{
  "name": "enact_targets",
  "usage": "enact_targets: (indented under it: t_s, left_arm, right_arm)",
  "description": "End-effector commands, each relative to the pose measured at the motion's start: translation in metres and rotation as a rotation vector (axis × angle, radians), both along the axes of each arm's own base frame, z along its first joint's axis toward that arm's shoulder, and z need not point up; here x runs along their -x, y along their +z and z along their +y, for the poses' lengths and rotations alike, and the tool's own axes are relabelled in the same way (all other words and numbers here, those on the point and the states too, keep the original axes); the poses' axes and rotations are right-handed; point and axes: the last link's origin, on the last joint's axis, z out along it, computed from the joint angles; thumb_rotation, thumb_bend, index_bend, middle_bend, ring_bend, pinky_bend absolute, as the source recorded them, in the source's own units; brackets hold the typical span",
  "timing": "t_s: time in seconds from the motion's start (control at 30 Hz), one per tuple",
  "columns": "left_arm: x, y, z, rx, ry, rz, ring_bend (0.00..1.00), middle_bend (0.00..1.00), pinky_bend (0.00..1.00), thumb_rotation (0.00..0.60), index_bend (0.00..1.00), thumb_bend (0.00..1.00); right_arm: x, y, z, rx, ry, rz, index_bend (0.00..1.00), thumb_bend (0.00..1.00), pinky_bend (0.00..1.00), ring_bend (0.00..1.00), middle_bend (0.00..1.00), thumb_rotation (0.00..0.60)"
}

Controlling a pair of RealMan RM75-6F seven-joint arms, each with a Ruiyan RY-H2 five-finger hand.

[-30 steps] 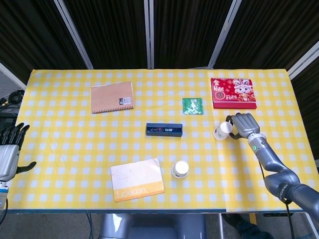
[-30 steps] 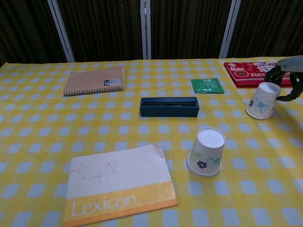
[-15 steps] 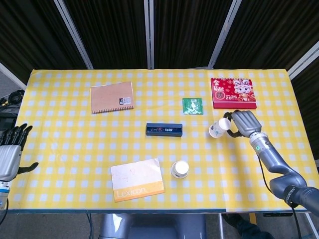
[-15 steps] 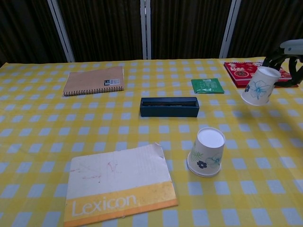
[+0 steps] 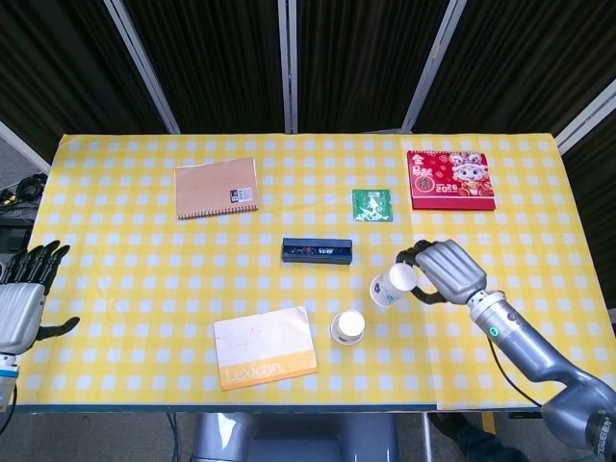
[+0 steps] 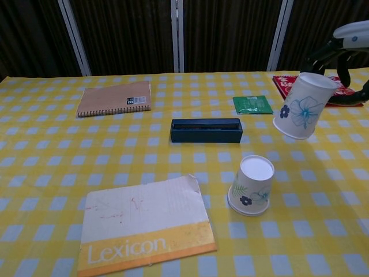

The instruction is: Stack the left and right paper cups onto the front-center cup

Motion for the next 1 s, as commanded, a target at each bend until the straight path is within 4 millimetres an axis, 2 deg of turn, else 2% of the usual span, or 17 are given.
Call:
enact_targets:
  t_s: [0.03, 0.27, 0.5, 1.0]
  left_arm:
    - [0.0, 0.002, -0.003, 0.002, -0.006, -0.011, 0.0, 0.0, 0.0, 0.6, 0.0, 0.0]
    - [0.001, 0.009, -0.01, 0.0, -0.016, -0.039, 0.0, 0.0, 0.0, 0.6, 0.0, 0.0]
    - [-0.001, 0.012, -0.013, 0.013, -0.033, -0.06, 0.0, 0.0, 0.0, 0.6, 0.0, 0.0]
    - [0.001, 0.011, -0.012, 0.034, -0.027, -0.059, 0.0, 0.0, 0.0, 0.6, 0.0, 0.0]
  right_arm:
    - [-0.007, -0.006, 0.022, -0.009, 0.055, 0.034, 0.42, 0.32, 0.5, 0.33, 0.44, 0.6]
    - [-0.015, -0.024, 0.043, -0.017, 0.11, 0.054, 0.42, 0.32, 0.5, 0.33, 0.44, 0.6]
    - [-0.019, -0.034, 0.052, 0.016, 0.156, 0.083, 0.42, 0.33, 0.5, 0.33, 0.44, 0.6]
    - [-0.026, -0.055, 0.047, 0.014, 0.163, 0.1, 0.42, 0.32, 0.5, 0.33, 0.42, 0.6]
